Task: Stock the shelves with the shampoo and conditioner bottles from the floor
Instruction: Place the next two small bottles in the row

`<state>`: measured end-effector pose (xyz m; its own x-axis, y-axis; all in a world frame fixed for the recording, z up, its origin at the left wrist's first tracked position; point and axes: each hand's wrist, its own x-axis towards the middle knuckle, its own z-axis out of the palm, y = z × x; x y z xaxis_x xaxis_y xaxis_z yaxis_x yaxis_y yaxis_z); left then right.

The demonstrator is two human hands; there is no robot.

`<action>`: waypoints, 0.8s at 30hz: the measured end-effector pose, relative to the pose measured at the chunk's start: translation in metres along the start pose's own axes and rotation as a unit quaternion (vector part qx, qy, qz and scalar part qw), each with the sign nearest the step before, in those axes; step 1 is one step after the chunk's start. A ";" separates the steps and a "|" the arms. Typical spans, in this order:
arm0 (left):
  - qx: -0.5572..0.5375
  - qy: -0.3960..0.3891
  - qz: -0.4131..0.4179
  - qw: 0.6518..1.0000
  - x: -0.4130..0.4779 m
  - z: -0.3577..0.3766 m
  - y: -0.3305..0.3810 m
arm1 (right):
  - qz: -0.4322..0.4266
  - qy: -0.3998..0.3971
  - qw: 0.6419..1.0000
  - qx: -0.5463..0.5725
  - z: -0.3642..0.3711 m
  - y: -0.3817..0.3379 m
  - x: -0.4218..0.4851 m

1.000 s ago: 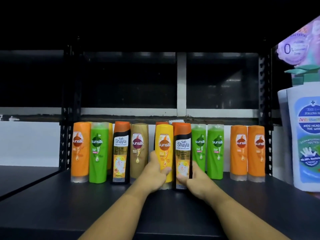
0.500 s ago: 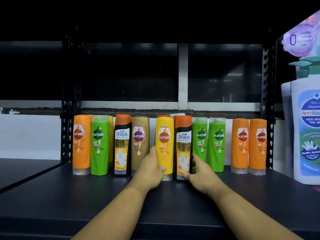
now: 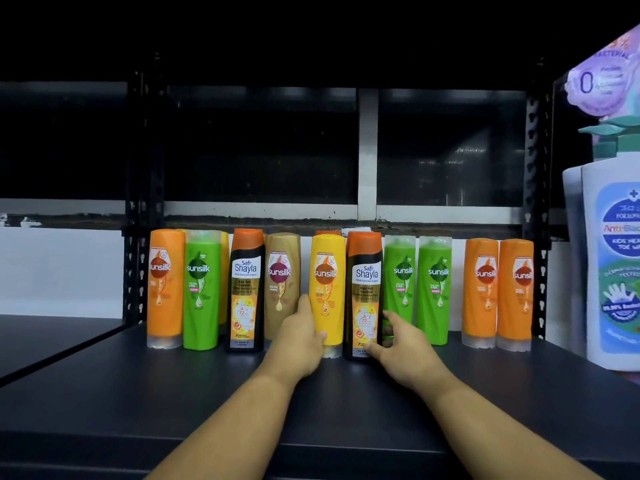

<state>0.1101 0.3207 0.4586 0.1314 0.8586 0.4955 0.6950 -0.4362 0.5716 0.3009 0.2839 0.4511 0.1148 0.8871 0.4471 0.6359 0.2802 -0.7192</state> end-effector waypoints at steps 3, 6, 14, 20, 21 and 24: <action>0.005 -0.001 0.000 1.000 0.001 0.000 -0.001 | 0.004 0.004 1.000 -0.007 0.000 -0.001 -0.001; 0.009 -0.001 -0.001 1.000 0.001 0.000 0.000 | 0.005 0.010 1.000 -0.017 0.000 0.000 0.000; 0.021 -0.010 -0.003 1.000 0.001 0.001 -0.002 | 0.012 0.038 0.997 -0.073 0.002 0.005 0.004; 0.019 -0.015 -0.006 1.000 0.001 0.002 -0.003 | 0.028 0.037 0.995 -0.092 0.005 0.009 0.007; 0.022 -0.014 -0.007 1.000 0.001 0.002 -0.003 | 0.028 0.036 0.994 -0.095 0.005 0.009 0.008; 0.029 -0.009 -0.006 1.000 0.002 0.003 -0.003 | 0.024 0.037 0.994 -0.102 0.007 0.011 0.009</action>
<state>0.1109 0.3249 0.4559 0.1347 0.8691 0.4759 0.7360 -0.4094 0.5392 0.3040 0.2978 0.4437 0.1992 0.8660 0.4587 0.7696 0.1516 -0.6203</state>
